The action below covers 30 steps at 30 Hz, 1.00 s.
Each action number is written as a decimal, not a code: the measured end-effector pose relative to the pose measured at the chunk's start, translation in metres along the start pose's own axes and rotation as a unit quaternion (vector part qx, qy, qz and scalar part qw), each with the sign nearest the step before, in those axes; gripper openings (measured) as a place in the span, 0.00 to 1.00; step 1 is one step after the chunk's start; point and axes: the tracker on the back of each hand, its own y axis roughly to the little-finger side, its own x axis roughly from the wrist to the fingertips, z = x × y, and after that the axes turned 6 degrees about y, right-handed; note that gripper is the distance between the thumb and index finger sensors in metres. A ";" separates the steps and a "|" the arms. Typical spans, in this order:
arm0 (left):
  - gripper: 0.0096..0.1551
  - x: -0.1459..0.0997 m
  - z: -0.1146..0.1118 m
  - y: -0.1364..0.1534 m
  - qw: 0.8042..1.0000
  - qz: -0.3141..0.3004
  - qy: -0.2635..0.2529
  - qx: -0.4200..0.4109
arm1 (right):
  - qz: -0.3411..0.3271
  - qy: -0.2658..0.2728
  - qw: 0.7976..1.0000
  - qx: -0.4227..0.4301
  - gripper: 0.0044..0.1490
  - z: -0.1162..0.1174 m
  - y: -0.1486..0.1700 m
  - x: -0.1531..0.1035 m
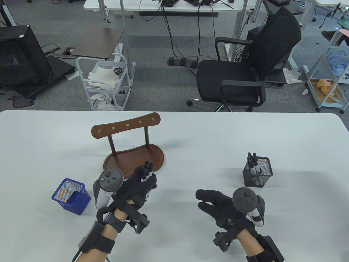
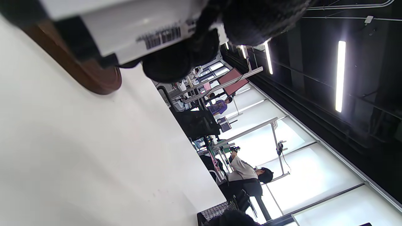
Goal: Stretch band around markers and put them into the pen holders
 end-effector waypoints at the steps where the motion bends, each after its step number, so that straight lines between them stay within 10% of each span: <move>1: 0.27 -0.003 0.006 0.001 1.000 0.000 -0.008 0.004 | -0.001 0.001 1.000 -0.006 0.29 0.000 0.000 0.000; 30: 0.26 -0.068 0.136 0.039 0.981 0.053 -0.182 0.036 | -0.017 0.005 0.996 -0.088 0.33 0.003 -0.003 -0.001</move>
